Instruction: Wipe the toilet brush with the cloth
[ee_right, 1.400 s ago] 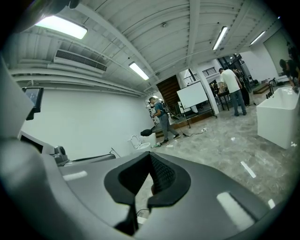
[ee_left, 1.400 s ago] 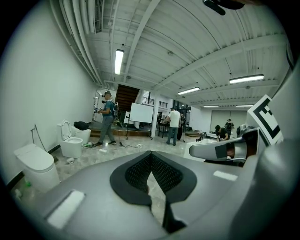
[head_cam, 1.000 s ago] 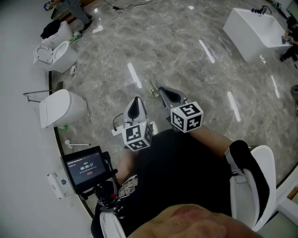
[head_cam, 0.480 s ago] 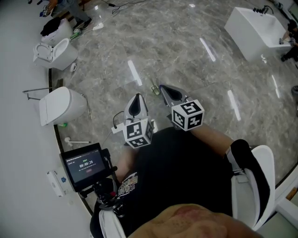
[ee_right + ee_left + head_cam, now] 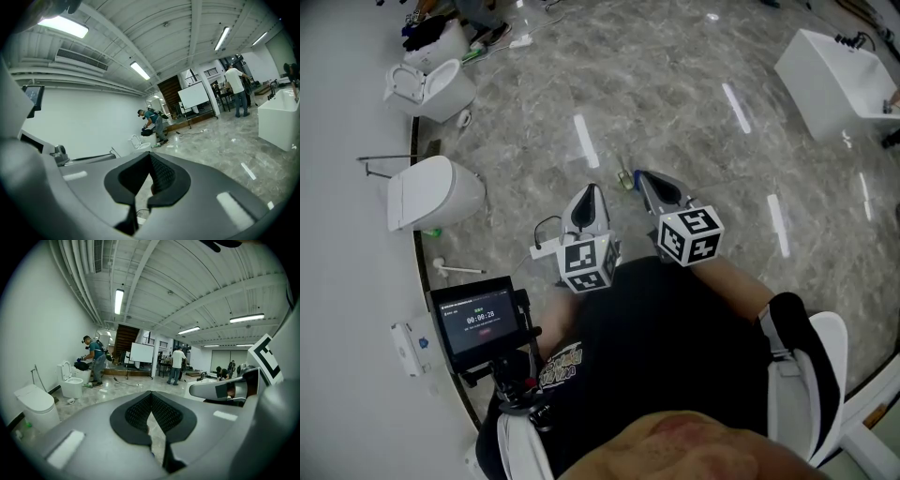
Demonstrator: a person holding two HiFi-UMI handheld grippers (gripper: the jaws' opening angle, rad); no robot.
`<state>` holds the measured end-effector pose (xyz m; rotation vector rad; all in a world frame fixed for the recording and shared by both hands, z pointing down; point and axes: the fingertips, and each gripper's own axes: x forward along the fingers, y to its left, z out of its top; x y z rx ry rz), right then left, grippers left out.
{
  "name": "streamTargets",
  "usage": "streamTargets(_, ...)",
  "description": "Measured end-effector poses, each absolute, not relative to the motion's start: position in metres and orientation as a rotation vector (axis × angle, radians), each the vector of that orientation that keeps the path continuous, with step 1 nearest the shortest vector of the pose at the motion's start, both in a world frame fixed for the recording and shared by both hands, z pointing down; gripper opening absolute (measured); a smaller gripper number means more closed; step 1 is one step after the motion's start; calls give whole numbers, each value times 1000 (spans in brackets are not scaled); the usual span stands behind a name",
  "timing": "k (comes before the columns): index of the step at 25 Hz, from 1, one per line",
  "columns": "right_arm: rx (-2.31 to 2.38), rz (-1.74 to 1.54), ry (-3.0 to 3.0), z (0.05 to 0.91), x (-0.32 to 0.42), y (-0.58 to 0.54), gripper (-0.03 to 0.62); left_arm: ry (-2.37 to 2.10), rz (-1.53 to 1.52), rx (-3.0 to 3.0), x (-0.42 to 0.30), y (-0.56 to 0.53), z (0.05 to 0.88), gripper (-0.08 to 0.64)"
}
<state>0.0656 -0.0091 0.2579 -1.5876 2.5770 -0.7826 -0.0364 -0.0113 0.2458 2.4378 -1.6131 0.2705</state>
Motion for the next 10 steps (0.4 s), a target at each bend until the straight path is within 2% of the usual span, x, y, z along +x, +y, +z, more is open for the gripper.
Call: streamTargets(10,-1588,-778,2576,256,66,-12,-2,-1617,264,2436,-37,-14,245,8)
